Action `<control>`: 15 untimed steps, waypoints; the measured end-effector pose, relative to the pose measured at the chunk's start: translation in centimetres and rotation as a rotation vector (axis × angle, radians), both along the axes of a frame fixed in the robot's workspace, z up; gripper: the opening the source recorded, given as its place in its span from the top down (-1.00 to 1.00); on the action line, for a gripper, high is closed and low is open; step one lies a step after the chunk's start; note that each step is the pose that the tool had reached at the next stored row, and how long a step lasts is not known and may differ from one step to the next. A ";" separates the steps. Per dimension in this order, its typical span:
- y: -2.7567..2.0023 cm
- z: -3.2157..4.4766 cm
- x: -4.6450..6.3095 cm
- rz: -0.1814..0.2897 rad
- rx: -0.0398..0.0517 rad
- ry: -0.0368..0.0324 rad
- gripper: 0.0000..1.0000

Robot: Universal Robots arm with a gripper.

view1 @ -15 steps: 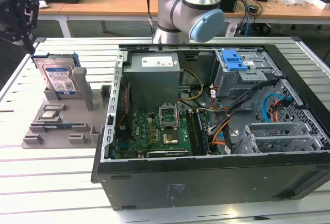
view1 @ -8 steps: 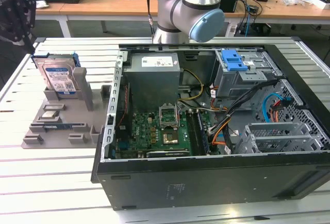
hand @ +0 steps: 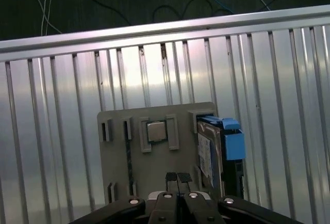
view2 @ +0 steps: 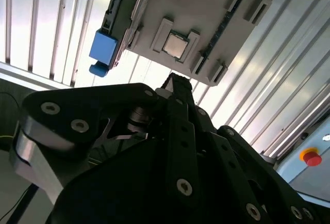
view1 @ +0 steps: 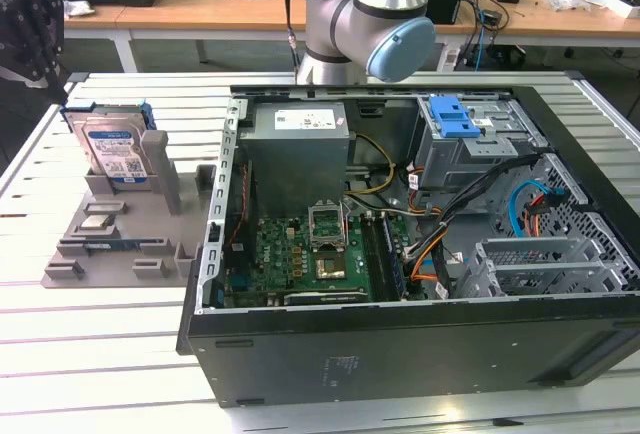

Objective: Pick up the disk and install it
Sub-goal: 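Pick up the disk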

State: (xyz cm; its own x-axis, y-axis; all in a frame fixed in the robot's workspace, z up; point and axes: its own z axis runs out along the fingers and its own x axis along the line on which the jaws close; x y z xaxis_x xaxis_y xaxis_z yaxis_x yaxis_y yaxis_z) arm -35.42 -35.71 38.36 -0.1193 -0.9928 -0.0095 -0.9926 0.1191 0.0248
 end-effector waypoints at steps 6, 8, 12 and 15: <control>0.00 0.00 0.0 0.002 0.0000 0.0000 0.41; 0.00 0.00 0.0 0.003 -0.0001 0.0000 0.29; 0.00 0.00 0.0 0.004 0.0000 0.0000 -0.08; 0.18 0.00 0.0 0.004 0.0001 0.0000 -0.08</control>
State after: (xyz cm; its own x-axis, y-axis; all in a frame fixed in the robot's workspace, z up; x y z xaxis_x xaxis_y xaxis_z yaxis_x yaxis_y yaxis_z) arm -35.42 -35.54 38.36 -0.1153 -0.9933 -0.0095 -0.9931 0.1150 0.0248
